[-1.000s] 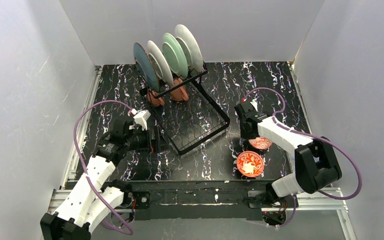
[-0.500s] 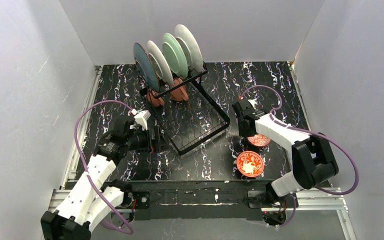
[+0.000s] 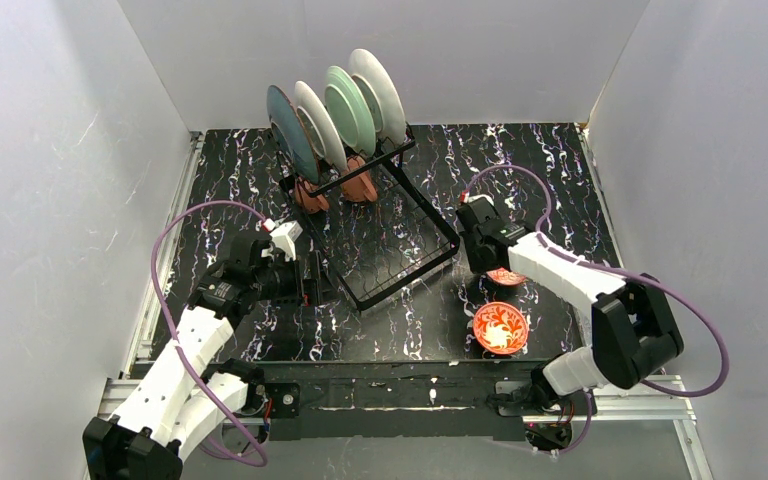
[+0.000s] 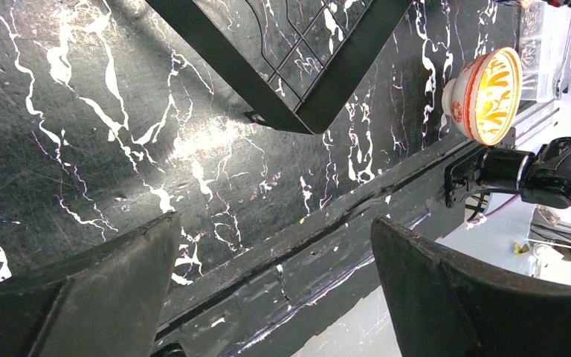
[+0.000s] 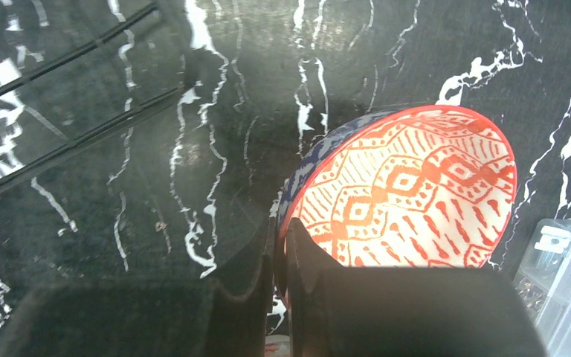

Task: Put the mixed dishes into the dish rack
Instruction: Pick up the bowl from the center of the board, then insert the bowl into the dish rack.

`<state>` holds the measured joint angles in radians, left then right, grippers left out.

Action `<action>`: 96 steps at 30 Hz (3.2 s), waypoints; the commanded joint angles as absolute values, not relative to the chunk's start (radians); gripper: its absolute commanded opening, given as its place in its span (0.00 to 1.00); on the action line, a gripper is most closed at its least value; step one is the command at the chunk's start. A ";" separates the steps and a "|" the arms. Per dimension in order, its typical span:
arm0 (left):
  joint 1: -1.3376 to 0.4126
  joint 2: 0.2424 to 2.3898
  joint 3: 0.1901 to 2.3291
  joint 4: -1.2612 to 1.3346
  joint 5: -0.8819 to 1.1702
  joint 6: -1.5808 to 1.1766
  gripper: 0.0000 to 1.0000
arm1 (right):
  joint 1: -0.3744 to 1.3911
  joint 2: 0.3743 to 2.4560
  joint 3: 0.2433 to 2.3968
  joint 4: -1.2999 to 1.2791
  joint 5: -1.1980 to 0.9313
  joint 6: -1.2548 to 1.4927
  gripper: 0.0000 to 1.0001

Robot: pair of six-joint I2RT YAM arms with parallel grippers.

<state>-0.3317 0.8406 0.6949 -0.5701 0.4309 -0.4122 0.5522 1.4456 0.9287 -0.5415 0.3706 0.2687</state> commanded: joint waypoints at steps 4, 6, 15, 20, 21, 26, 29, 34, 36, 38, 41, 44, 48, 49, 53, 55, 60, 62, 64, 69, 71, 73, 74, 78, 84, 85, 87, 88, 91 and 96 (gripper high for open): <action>-0.336 0.834 0.701 -0.584 0.440 -0.401 0.98 | 0.632 1.328 0.985 -0.522 0.389 0.189 0.01; -0.336 0.830 0.707 -0.581 0.429 -0.403 0.98 | 0.660 1.298 0.995 -0.530 0.373 0.172 0.01; -0.335 0.805 0.744 -0.540 0.397 -0.438 0.98 | 0.850 1.197 1.013 -0.522 0.293 0.085 0.01; -0.334 0.853 0.841 -0.612 0.385 -0.415 0.98 | 0.926 1.158 0.997 -0.510 0.257 0.024 0.01; -0.335 0.867 0.863 -0.628 0.391 -0.401 0.98 | 0.937 1.148 0.992 -0.508 0.246 0.010 0.01; -0.336 0.897 0.915 -0.646 0.428 -0.386 0.98 | 1.001 1.091 0.961 -0.487 0.152 -0.076 0.01; -0.336 0.921 0.933 -0.644 0.471 -0.400 0.98 | 1.045 1.060 0.941 -0.470 0.097 -0.128 0.01; -0.334 0.953 0.967 -0.643 0.578 -0.407 0.98 | 1.117 1.051 0.941 -0.456 0.054 -0.192 0.01; -0.335 0.954 0.987 -0.650 0.601 -0.405 0.98 | 1.146 1.059 0.950 -0.461 0.054 -0.216 0.01; -0.336 0.950 1.000 -0.657 0.618 -0.404 0.98 | 1.182 1.067 0.959 -0.462 0.055 -0.240 0.01; -0.335 0.952 1.018 -0.668 0.674 -0.393 0.98 | 1.227 1.082 0.973 -0.469 0.044 -0.291 0.01; -0.337 0.969 1.045 -0.708 0.722 -0.370 0.98 | 1.270 1.110 1.006 -0.499 0.039 -0.346 0.01; -0.342 0.985 1.075 -0.779 0.738 -0.326 0.98 | 1.321 1.149 1.051 -0.543 0.035 -0.414 0.01; -0.351 0.986 1.079 -0.794 0.742 -0.316 0.98 | 1.330 1.159 1.062 -0.552 0.026 -0.427 0.01; -0.391 0.996 1.102 -0.862 0.714 -0.273 0.98 | 1.362 1.204 1.107 -0.604 -0.021 -0.475 0.01; -0.421 0.993 1.112 -0.887 0.674 -0.257 0.98 | 1.383 1.228 1.132 -0.626 -0.031 -0.497 0.01; -0.542 1.018 1.148 -0.973 0.524 -0.219 0.98 | 1.441 1.292 1.192 -0.678 -0.045 -0.523 0.01; -0.580 1.031 1.152 -0.987 0.469 -0.221 0.98 | 1.469 1.318 1.219 -0.702 -0.036 -0.530 0.01; -0.602 1.040 1.154 -0.995 0.431 -0.226 0.98 | 1.491 1.338 1.240 -0.717 -0.016 -0.531 0.01; -0.658 1.072 1.150 -1.005 0.374 -0.243 0.98 | 1.539 1.365 1.275 -0.739 0.047 -0.530 0.01; -0.673 1.086 1.143 -1.005 0.362 -0.248 0.98 | 1.555 1.376 1.287 -0.745 0.068 -0.527 0.01; -0.689 1.095 1.139 -1.003 0.356 -0.254 0.98 | 1.574 1.387 1.301 -0.751 0.082 -0.528 0.01; -0.699 1.101 1.136 -1.003 0.356 -0.257 0.98 | 1.581 1.392 1.306 -0.753 0.088 -0.527 0.01; -0.739 1.117 1.123 -0.996 0.355 -0.259 0.98 | 1.599 1.406 1.327 -0.762 0.112 -0.528 0.01; -0.766 1.129 1.097 -0.983 0.338 -0.270 0.96 | 1.619 1.412 1.340 -0.768 0.132 -0.526 0.01; -0.768 1.132 1.093 -0.980 0.340 -0.272 0.94 | 1.622 1.414 1.343 -0.767 0.134 -0.524 0.01; -0.771 1.136 1.087 -0.973 0.348 -0.273 0.90 | 1.629 1.421 1.348 -0.769 0.137 -0.519 0.01; -0.773 1.138 1.083 -0.970 0.351 -0.273 0.86 | 1.632 1.423 1.352 -0.771 0.139 -0.518 0.01; -0.775 1.143 1.070 -0.967 0.345 -0.271 0.71 | 1.637 1.428 1.352 -0.772 0.146 -0.521 0.01; -0.775 1.151 1.065 -0.965 0.346 -0.275 0.49 | 1.642 1.433 1.352 -0.770 0.148 -0.523 0.01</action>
